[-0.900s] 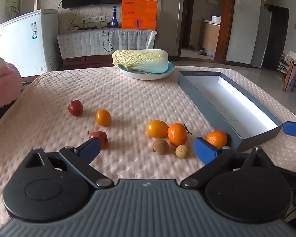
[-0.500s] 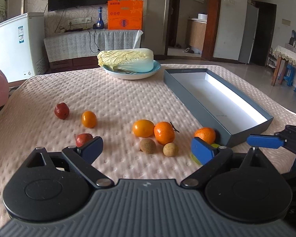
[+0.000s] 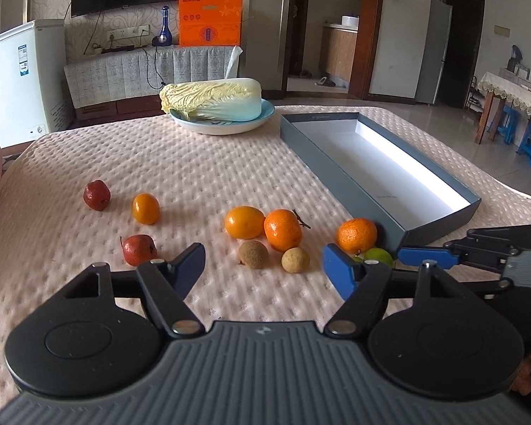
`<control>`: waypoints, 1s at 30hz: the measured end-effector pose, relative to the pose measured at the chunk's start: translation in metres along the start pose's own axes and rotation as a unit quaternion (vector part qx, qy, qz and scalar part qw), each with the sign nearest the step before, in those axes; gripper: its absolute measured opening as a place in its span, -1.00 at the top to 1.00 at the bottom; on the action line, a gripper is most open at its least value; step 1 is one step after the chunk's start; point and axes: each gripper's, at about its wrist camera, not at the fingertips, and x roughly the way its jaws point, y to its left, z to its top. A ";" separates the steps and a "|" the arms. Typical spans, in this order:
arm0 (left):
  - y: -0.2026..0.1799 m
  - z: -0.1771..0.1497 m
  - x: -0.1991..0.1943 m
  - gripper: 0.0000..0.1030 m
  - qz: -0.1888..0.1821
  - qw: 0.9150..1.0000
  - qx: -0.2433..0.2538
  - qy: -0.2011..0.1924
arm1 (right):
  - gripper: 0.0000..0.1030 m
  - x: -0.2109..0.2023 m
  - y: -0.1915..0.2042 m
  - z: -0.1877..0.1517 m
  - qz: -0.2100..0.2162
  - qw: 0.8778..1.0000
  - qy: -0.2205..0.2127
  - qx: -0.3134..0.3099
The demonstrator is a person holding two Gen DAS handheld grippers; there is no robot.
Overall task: Organize fruits
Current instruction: 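Grasp the green tomato with the right tool while the left tool grasps a green lime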
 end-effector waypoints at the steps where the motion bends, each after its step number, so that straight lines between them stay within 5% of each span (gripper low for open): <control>1: 0.000 0.000 0.000 -0.51 0.000 1.000 -0.001 0.001 | 0.35 0.004 0.000 0.001 -0.003 1.000 0.005 0.002; 14: -0.012 -0.002 0.006 -0.51 -0.032 0.999 0.013 0.015 | 0.46 0.009 -0.004 0.001 0.003 0.999 0.043 -0.010; 19: -0.033 -0.003 0.017 -0.30 -0.070 0.997 0.024 0.024 | 0.46 -0.001 -0.007 -0.004 0.013 0.998 0.053 -0.018; 30: -0.057 -0.006 0.057 -0.01 -0.072 0.995 0.015 0.066 | 0.45 -0.008 -0.015 -0.009 0.029 0.998 0.059 -0.019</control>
